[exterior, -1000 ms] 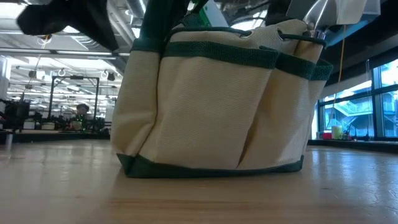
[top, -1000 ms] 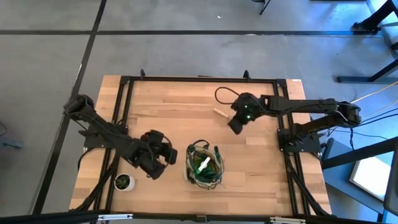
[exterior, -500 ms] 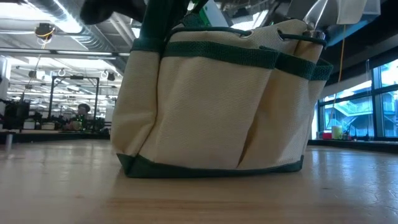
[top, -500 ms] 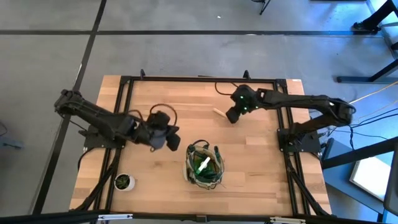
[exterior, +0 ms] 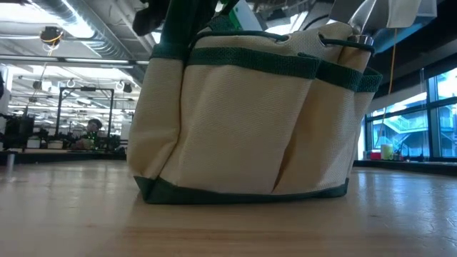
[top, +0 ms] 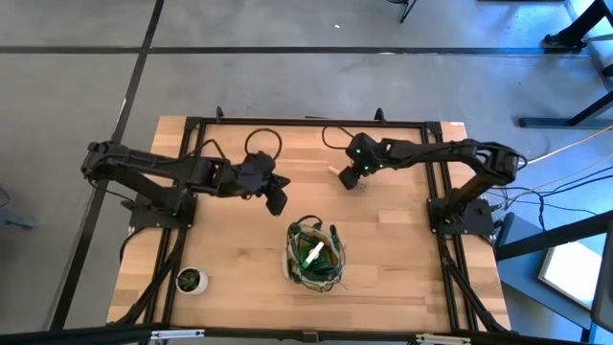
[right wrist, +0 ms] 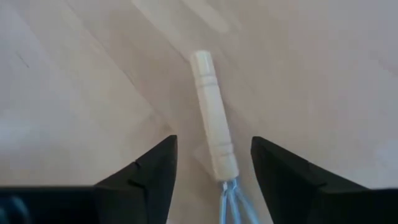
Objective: Pick & Place Garden tools in Gardening bag
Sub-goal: Put the brown hand rake into the gardening bag
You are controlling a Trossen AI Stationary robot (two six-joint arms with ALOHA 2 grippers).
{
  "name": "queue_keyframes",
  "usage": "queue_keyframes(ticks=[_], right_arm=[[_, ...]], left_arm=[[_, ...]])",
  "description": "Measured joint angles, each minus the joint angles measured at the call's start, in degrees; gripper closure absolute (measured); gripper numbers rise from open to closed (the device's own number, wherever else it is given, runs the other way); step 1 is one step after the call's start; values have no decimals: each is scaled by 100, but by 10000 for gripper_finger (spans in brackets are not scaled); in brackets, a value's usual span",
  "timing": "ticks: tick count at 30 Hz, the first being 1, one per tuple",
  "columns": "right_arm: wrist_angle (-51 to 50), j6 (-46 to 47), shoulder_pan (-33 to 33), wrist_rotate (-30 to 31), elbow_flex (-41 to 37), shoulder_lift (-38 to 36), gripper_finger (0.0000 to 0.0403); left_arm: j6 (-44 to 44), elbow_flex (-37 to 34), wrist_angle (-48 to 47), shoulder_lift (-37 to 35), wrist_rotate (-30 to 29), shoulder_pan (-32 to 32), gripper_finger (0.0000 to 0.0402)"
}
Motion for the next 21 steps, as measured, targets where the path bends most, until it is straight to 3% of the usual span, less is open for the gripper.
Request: queue_keyframes(ticks=[6,21], right_arm=[[174,-651,42,233,2,314,197],[57,-524,180,211,24,807,205]], left_arm=[[229,0,69,0,391,226,400],[567,0,45,0,571,261,400]])
